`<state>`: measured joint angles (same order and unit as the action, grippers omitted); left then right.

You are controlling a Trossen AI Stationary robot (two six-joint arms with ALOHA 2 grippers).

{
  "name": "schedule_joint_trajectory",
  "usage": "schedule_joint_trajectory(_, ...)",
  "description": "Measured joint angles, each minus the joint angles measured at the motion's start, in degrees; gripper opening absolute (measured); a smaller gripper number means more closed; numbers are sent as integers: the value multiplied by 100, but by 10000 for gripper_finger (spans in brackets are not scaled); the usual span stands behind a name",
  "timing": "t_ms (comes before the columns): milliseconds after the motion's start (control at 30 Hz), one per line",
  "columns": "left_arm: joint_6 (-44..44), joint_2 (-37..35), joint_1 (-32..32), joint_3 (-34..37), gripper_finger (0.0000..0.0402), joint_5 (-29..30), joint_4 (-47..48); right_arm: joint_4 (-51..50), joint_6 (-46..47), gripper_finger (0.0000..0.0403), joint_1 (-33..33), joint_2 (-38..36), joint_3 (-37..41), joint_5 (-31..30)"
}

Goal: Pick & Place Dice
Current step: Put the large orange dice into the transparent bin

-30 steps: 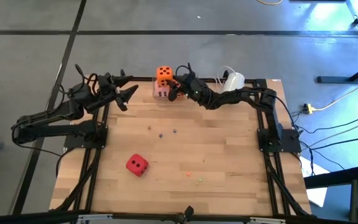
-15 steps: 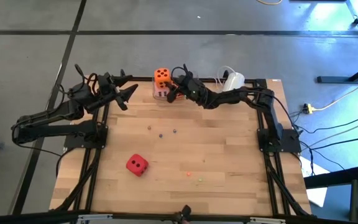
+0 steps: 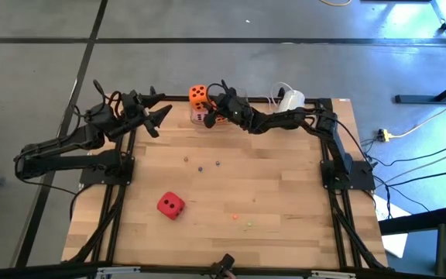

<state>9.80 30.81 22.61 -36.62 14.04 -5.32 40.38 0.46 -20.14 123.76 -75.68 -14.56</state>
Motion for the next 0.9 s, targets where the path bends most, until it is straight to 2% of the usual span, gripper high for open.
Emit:
schedule_joint_trajectory(333,-16,0,0,0,269,2,0,-17,-117,168,0,0,0,65)
schedule_joint_trajectory(700,-13,0,0,0,267,2,0,-285,-111,269,0,-2,0,65)
schedule_joint_trajectory(900,-11,0,0,0,268,1,1,-674,-95,296,-4,-196,0,286)
